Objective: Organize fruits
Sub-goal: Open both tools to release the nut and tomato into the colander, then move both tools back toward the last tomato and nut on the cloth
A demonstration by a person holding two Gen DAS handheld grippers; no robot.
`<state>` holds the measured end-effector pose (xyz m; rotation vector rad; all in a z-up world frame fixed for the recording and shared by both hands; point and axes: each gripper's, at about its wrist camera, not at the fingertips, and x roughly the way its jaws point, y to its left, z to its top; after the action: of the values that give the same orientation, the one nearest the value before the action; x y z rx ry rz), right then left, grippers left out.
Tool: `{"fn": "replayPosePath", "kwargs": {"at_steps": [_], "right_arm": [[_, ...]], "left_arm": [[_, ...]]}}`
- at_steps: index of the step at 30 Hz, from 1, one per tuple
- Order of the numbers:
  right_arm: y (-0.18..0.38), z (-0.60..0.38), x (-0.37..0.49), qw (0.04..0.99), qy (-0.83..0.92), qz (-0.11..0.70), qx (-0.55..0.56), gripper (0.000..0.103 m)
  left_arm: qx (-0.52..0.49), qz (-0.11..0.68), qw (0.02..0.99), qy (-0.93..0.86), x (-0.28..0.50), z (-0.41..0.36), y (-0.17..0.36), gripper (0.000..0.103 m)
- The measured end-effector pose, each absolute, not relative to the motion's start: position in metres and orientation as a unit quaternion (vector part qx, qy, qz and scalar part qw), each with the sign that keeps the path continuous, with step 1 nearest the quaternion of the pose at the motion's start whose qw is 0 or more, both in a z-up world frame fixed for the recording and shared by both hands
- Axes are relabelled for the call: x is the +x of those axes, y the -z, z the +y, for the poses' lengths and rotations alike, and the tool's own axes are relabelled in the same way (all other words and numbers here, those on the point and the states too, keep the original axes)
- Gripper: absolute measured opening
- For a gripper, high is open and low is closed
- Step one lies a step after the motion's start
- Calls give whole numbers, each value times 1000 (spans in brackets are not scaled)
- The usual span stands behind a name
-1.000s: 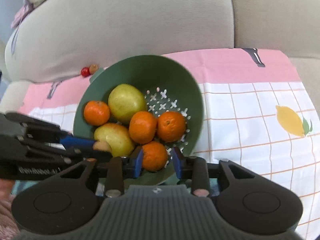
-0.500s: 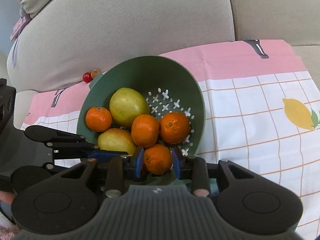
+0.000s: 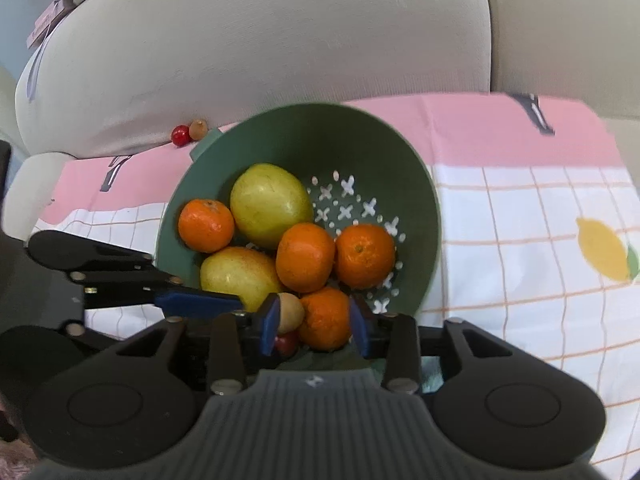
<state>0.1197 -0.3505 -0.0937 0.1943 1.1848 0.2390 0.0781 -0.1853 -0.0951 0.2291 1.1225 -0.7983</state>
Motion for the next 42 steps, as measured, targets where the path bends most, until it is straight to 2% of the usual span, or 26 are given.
{"fn": "replayPosePath", "kwargs": {"at_steps": [9, 23, 42], "right_arm": [[71, -321, 116, 845, -120, 518, 60, 44], [45, -258, 131, 857, -159, 490, 34, 52], [54, -165, 163, 848, -227, 478, -31, 52]], "left_arm": [[84, 499, 801, 319, 80, -139, 67, 61], [93, 424, 880, 196, 93, -56, 14, 61], [45, 429, 892, 138, 122, 12, 25, 61]]}}
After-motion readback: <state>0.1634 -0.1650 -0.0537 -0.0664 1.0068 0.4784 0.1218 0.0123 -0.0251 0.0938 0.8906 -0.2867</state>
